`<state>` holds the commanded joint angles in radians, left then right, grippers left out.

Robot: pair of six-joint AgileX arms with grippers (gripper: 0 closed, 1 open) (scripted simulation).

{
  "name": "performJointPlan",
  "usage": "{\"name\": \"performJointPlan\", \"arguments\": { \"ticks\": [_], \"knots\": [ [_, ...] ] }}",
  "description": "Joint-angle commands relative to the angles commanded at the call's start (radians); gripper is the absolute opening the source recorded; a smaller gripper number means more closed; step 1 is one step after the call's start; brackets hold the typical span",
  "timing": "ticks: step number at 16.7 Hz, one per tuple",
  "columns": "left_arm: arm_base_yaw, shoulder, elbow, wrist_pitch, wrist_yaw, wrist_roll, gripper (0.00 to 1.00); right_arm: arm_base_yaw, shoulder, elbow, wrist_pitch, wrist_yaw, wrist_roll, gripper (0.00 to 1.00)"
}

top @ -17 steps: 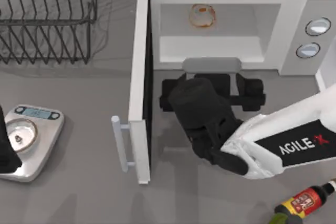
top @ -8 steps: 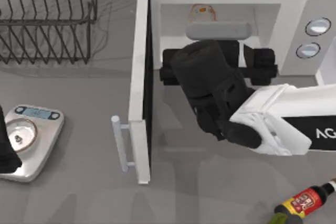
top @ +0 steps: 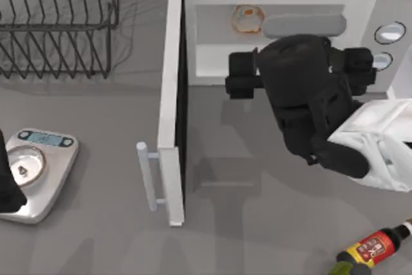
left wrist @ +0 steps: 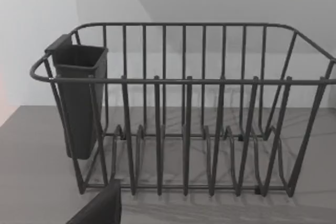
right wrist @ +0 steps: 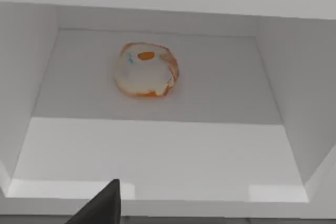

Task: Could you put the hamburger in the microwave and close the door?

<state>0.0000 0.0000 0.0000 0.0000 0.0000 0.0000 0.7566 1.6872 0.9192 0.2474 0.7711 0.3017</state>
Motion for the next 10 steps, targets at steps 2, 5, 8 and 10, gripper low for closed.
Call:
{"name": "performJointPlan", "arguments": {
  "ticks": [2,5,8,10],
  "knots": [
    [0.0,0.0,0.0,0.0,0.0,0.0,1.0,-0.057,-0.137,-0.079,-0.016,-0.072,-0.049,1.0],
    [0.0,0.0,0.0,0.0,0.0,0.0,1.0,-0.168,-0.418,-0.226,-0.048,-0.205,-0.128,1.0],
    [0.0,0.0,0.0,0.0,0.0,0.0,1.0,-0.303,-0.76,-0.397,-0.09,-0.353,-0.201,1.0],
    [0.0,0.0,0.0,0.0,0.0,0.0,1.0,-0.4,-0.992,-0.515,-0.121,-0.453,-0.24,1.0]
  ]
}}
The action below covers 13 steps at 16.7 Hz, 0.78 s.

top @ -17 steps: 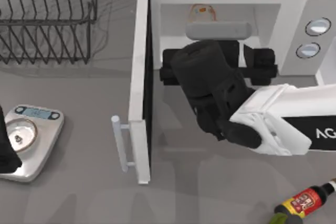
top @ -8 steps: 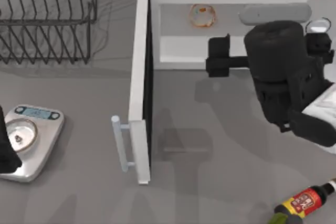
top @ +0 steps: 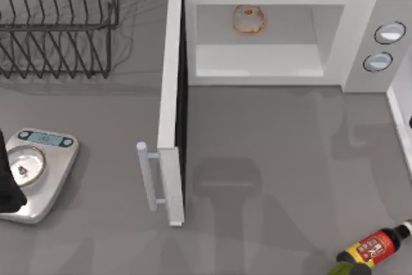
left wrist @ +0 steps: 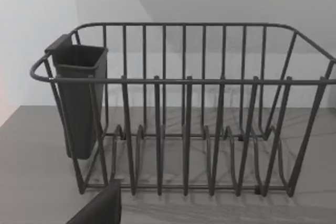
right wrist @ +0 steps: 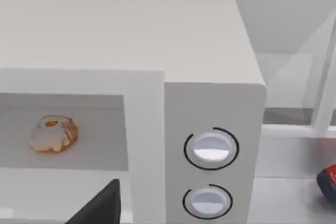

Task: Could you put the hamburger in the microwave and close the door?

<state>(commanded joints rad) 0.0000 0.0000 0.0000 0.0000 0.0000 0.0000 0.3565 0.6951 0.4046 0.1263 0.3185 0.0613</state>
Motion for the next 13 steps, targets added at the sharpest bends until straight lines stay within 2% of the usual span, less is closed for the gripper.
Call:
{"name": "performJointPlan", "arguments": {
  "ticks": [4,7,10,13],
  "knots": [
    [0.0,0.0,0.0,0.0,0.0,0.0,1.0,-0.184,-0.393,-0.213,-0.062,-0.172,-0.05,1.0],
    [0.0,0.0,0.0,0.0,0.0,0.0,1.0,-0.29,-0.585,-0.332,-0.101,-0.264,-0.062,1.0],
    [0.0,0.0,0.0,0.0,0.0,0.0,1.0,-0.349,-0.683,-0.397,-0.123,-0.313,-0.062,1.0],
    [0.0,0.0,0.0,0.0,0.0,0.0,1.0,-0.357,-0.695,-0.405,-0.126,-0.319,-0.061,1.0]
  ]
}}
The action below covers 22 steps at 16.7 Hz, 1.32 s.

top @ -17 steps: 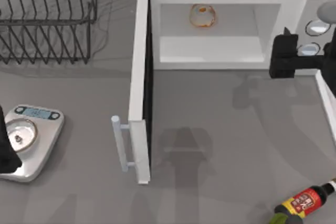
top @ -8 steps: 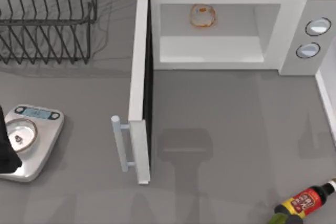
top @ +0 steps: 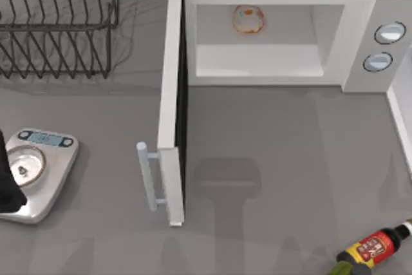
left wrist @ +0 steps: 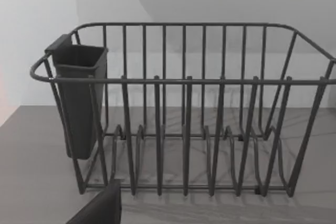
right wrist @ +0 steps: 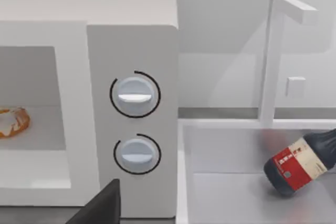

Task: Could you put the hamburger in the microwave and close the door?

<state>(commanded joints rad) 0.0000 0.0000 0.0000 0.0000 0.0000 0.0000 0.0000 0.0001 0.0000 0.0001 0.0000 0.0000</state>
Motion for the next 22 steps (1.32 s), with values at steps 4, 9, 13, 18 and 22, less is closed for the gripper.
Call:
{"name": "performJointPlan", "arguments": {
  "ticks": [4,9,13,18,22],
  "knots": [
    [0.0,0.0,0.0,0.0,0.0,0.0,0.85,0.0,0.0,0.0,0.0,0.0,0.0,1.0],
    [0.0,0.0,0.0,0.0,0.0,0.0,0.47,0.0,0.0,0.0,0.0,0.0,0.0,1.0],
    [0.0,0.0,0.0,0.0,0.0,0.0,0.17,0.0,0.0,0.0,0.0,0.0,0.0,1.0],
    [0.0,0.0,0.0,0.0,0.0,0.0,0.0,0.0,0.0,0.0,0.0,0.0,0.0,1.0],
    [0.0,0.0,0.0,0.0,0.0,0.0,0.0,0.0,0.0,0.0,0.0,0.0,0.0,1.0]
  ]
}}
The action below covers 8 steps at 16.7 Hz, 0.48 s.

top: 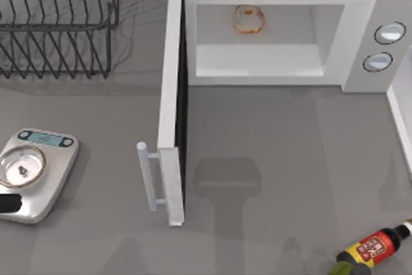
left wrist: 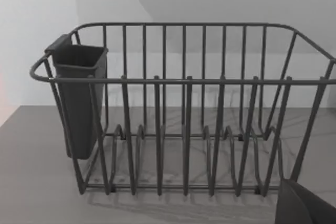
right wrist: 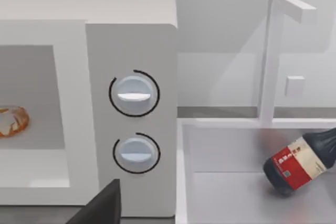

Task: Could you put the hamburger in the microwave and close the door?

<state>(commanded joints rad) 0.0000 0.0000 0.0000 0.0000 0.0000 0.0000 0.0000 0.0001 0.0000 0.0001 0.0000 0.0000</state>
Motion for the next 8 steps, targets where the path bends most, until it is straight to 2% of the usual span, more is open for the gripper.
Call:
{"name": "performJointPlan", "arguments": {
  "ticks": [4,8],
  "knots": [
    [0.009,0.017,-0.002,0.017,0.004,0.0,0.0,0.0,0.0,0.0,0.0,0.0,0.0,1.0],
    [0.051,0.142,-0.016,0.151,0.048,0.0,0.0,0.0,0.0,0.0,0.0,0.0,0.0,1.0]
  ]
}}
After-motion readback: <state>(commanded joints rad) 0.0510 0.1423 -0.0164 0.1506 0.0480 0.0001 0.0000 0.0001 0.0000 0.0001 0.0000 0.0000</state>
